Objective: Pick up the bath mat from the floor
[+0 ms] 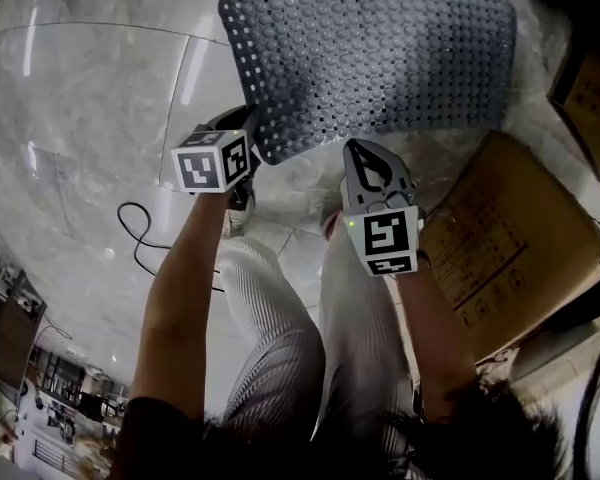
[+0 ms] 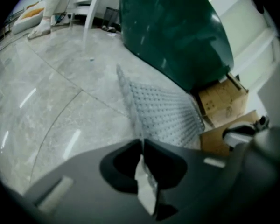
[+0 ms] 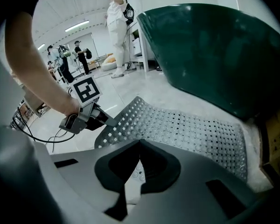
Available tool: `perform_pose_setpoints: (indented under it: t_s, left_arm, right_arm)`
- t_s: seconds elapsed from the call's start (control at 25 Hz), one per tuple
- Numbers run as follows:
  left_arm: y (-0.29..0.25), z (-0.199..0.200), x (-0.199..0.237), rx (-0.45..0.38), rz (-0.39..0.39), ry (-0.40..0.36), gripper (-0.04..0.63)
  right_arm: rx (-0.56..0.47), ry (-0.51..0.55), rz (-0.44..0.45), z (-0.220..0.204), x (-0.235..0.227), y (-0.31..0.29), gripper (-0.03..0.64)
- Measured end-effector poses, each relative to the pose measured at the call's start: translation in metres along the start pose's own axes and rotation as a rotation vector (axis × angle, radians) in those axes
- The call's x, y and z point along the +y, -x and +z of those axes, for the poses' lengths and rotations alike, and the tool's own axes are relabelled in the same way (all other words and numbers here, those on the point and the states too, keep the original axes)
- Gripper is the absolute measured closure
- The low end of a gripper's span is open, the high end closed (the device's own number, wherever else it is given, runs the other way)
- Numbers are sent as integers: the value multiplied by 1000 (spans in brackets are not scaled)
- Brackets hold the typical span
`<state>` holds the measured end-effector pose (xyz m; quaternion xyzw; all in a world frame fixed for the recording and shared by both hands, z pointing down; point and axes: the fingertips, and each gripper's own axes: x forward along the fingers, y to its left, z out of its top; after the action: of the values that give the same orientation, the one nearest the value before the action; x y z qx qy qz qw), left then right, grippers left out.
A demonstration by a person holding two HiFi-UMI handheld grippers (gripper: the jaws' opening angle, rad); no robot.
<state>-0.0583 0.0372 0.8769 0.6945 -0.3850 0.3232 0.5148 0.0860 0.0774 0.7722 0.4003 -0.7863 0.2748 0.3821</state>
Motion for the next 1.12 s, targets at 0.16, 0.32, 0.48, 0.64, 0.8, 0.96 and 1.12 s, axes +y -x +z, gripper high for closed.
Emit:
perform_pose_setpoints:
  t_s: [0.16,0.32,0.48,0.64,0.8,0.96,1.12]
  left_arm:
    - [22,23,-38,-20,-52,-63,572]
    - [49,38,-71,-15,-87,-101,572]
    - [75,59,-104,-12,-118,-142,574]
    - [101,82,-138,-10,-118,-201,574]
    - [133,106,-170,-18,-121,-237,574]
    - [165,126,-205,-23,-143,-301,574]
    - [197,147,-234,-39,-153,-325,574]
  right_arm:
    - [-15,-7,-32,27,-2,25,617]
    - [-22,-39,-49,49,4,56,617]
    - [-31,-80,-73,68,5,88,617]
    - [-32,-122,-121,84,-4,123,617]
    - [-49,-158,-162,108,-19,158,617]
    - [-72,-146,-190,133,-36,195,617]
    - [-94,-153,-218,157,-53,229,617]
